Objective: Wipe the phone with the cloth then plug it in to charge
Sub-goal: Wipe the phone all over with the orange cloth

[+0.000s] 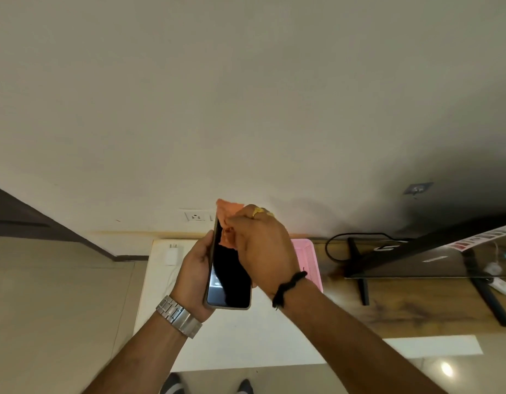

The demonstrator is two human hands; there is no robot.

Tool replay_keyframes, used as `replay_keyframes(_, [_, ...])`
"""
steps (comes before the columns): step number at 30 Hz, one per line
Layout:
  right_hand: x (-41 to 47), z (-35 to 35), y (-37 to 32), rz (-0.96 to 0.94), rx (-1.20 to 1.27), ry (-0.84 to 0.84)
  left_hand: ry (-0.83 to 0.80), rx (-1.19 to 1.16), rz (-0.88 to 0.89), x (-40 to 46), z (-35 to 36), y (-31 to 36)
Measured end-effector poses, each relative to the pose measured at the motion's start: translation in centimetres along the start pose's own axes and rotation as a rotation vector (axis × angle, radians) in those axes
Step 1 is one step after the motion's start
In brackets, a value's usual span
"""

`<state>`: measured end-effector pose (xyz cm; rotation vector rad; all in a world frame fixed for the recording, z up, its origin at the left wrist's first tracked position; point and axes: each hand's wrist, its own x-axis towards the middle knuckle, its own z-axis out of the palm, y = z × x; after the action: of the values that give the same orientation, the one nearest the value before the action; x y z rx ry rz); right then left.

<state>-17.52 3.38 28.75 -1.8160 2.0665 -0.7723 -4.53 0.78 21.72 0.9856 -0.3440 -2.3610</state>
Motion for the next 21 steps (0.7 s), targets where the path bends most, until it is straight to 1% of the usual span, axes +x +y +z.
replay_keyframes(1, [-0.4,0.2,-0.2,-0.003,-0.014,0.001,-0.008,-0.001,0.008,0.0,0.0,0.1])
replay_keyframes(2, [-1.3,0.4,-0.6,0.01,-0.003,-0.032,-0.014,0.004,0.023,-0.1,0.0,0.3])
replay_keyframes(4, [-3.4,0.5,-1.3,-0.071,0.002,-0.144,0.009,0.028,0.051,-0.4,0.0,0.5])
replay_keyframes(6, [-3.3,0.3,-1.4,-0.126,-0.034,-0.182,0.022,0.044,0.032,-0.7,-0.2,0.2])
replay_keyframes(8, [-1.2,-0.2,-1.1,-0.111,0.011,-0.094,0.016,0.05,0.011,-1.0,0.3,-0.1])
replay_keyframes(10, [0.5,-0.8,-1.2,-0.118,-0.026,-0.062,-0.018,0.033,-0.004,-1.2,0.5,0.2])
replay_keyframes(12, [0.7,-1.4,-0.5,-0.119,-0.079,-0.084,-0.042,0.033,-0.019,-1.3,0.4,0.9])
replay_keyframes(14, [0.1,-2.3,0.6,-0.062,-0.073,-0.113,-0.053,0.056,-0.033,-1.3,-0.1,1.4])
replay_keyframes(16, [-0.1,-2.5,0.9,-0.048,-0.074,-0.083,-0.038,0.082,-0.038,-1.4,-0.3,1.2])
replay_keyframes(19, [0.2,-1.7,-1.2,-0.137,-0.046,-0.013,-0.052,0.11,-0.009,-1.5,0.3,0.3])
replay_keyframes(21, [0.4,-1.4,-2.1,-0.187,-0.024,-0.02,-0.061,0.109,-0.005,-1.7,0.4,0.1])
